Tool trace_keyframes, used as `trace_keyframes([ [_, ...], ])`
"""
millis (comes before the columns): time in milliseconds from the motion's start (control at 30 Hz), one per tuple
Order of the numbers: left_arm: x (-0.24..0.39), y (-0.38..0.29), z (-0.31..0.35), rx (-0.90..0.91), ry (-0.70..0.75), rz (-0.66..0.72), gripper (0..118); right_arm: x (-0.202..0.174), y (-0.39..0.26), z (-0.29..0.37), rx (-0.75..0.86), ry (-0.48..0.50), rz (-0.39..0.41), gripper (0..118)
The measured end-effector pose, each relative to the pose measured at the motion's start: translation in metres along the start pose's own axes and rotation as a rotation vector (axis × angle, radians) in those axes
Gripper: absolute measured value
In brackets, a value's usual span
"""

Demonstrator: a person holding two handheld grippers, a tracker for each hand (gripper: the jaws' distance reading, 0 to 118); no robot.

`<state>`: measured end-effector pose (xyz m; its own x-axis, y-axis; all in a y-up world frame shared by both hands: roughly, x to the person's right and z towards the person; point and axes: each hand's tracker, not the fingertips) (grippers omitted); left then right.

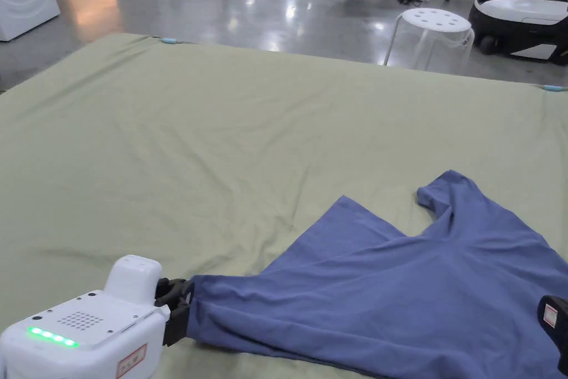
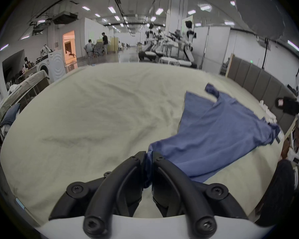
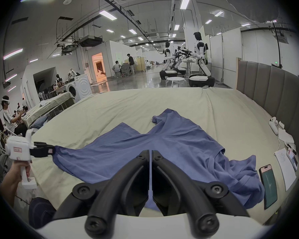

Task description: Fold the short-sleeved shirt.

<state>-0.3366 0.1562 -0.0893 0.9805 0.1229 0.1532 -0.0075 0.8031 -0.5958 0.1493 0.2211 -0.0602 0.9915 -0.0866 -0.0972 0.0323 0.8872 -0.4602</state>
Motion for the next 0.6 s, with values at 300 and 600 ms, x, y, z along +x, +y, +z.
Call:
trace_keyframes([
  [300,0.013,0.018,0.005,0.045,-0.021,0.030,8,0.084,0.048,-0.122,-0.189,-0.115,0.107,4],
  [600,0.023,0.029,-0.008,0.040,0.009,0.056,8,0.158,0.059,-0.320,-0.529,-0.145,0.011,102],
])
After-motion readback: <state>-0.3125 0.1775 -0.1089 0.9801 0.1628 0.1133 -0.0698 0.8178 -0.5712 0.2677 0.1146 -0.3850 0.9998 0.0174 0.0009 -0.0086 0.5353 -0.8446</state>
